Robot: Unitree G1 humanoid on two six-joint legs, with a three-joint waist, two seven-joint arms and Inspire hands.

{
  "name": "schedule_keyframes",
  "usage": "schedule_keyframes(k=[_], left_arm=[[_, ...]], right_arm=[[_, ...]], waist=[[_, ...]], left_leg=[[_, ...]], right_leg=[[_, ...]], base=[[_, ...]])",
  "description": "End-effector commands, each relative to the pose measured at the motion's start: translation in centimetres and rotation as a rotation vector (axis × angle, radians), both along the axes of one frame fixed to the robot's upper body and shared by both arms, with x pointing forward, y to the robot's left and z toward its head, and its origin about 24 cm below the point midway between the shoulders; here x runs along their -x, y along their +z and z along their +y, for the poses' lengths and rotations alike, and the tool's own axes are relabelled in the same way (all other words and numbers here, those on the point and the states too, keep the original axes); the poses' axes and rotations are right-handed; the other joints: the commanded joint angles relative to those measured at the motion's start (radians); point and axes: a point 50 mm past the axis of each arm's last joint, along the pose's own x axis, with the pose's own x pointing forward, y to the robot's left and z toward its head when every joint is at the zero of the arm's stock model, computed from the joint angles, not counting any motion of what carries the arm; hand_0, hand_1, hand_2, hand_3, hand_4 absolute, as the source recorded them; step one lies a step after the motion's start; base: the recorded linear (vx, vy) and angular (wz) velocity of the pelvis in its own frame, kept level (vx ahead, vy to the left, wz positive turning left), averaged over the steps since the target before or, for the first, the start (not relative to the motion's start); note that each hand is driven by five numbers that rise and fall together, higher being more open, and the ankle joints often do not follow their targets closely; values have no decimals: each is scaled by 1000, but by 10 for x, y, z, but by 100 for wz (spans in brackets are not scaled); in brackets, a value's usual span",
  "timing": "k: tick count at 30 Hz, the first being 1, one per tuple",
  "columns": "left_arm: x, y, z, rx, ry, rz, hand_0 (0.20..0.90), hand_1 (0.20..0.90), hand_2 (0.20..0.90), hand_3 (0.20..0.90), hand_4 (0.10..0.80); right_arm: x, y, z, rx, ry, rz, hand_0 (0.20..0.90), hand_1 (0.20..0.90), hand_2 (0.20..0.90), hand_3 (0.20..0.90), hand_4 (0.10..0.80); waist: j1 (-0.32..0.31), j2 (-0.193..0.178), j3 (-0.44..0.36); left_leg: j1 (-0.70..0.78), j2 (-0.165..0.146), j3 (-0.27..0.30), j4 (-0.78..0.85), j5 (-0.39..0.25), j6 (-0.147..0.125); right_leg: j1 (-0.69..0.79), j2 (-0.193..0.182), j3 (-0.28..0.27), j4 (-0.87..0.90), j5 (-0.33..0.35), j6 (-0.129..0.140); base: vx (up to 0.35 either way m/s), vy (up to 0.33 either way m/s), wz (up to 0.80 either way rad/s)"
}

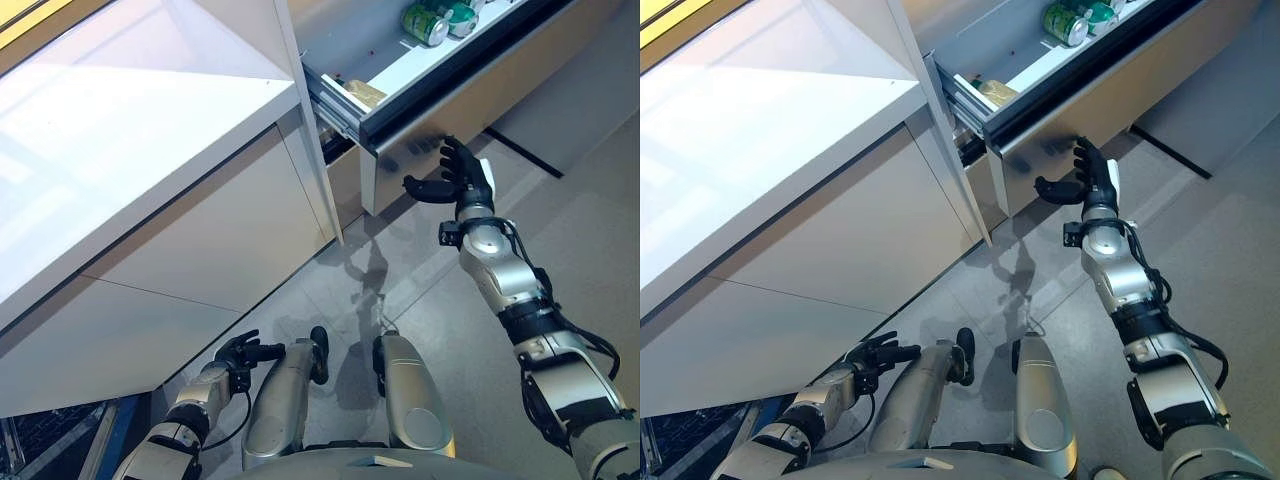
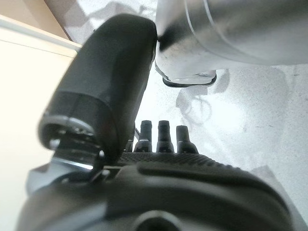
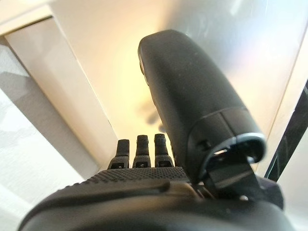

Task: Put drinks into fridge and close the fridge

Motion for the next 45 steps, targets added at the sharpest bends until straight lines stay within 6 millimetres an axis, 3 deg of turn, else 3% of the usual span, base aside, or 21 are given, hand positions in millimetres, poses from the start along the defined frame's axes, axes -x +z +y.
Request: schedule_keyframes(k=[1,7,15,23,27,32,35,37,39,41,42,44,45], left_arm=[[2,1,2,-17,-21,5,900,900,900,900,800],[-9,5,-8,41,-45,-21,900,900,900,900,800],[-16,9,-10,19,-70,-46,900,900,900,900,800],[-10,6,-7,0,-76,-36,900,900,900,900,800],[-4,3,-5,-1,-46,-29,900,900,900,900,800],[17,-6,3,0,6,9,900,900,900,900,800],[42,-16,13,-7,94,50,900,900,900,900,800],[56,-20,19,-11,109,71,900,900,900,900,800],[76,-24,32,-17,166,94,900,900,900,900,800],[86,-25,41,-21,184,108,900,900,900,900,800],[88,-26,42,-21,186,109,900,900,900,900,800],[101,-29,49,-15,185,133,900,900,900,900,800],[104,-30,51,-8,179,140,900,900,900,900,800]], right_arm=[[-13,103,85,42,346,-346,900,900,900,900,800],[-20,125,104,43,325,-379,900,900,900,900,800],[-24,140,100,7,260,-436,900,900,900,900,800],[-23,147,64,-109,68,-530,900,900,900,900,800],[-14,129,32,-175,-60,-545,900,900,900,900,800],[9,54,0,-158,-128,-406,900,900,900,900,800],[43,-16,-27,-168,-114,-229,900,900,900,900,800],[70,-61,-48,-171,-152,-90,900,900,900,900,800],[116,-129,-69,-217,-218,185,900,900,900,900,800],[147,-172,-69,-241,-235,387,900,900,900,900,800],[151,-177,-69,-245,-234,407,900,900,900,900,800],[197,-223,-73,-249,-261,662,900,900,900,900,800],[213,-236,-74,-265,-279,740,900,900,900,900,800]], waist=[[85,-22,-25],[108,-8,-3],[124,-17,8],[119,-30,-10],[97,-56,-43],[61,-88,-100],[35,-101,-158],[26,-108,-198],[7,-118,-251],[0,-126,-277],[0,-126,-281],[0,-131,-307],[2,-132,-314]], left_leg=[[17,-59,46,95,-142,108],[3,-65,39,80,-122,101],[6,-62,36,75,-126,102],[66,-48,34,25,-124,100],[120,-37,30,-59,-102,94],[204,-18,26,-193,-59,82],[273,-11,38,-298,-28,73],[315,-6,45,-362,-12,67],[372,6,62,-457,15,57],[400,11,71,-505,26,51],[404,11,72,-512,29,51],[430,16,80,-562,46,44],[440,17,81,-578,51,44]], right_leg=[[30,-9,-22,-79,97,-20],[11,-8,-27,-83,109,-19],[24,-14,-40,-105,115,-21],[87,-13,-42,-160,124,-20],[137,-3,-31,-244,148,-9],[213,12,-16,-385,189,19],[277,21,-13,-495,219,43],[319,26,-14,-561,234,59],[371,34,-16,-654,268,78],[395,38,-19,-703,287,87],[399,39,-19,-709,290,88],[423,46,-22,-759,312,96],[431,51,-20,-772,317,97]], base=[[-47,6,9],[-49,19,9],[-28,-11,11],[15,5,3],[4,2,-1],[7,-10,-6],[22,-1,-15],[18,0,-20],[-68,-14,-20],[-84,-20,-14],[-73,-27,-17],[-97,-31,-18],[-93,-31,-15]])
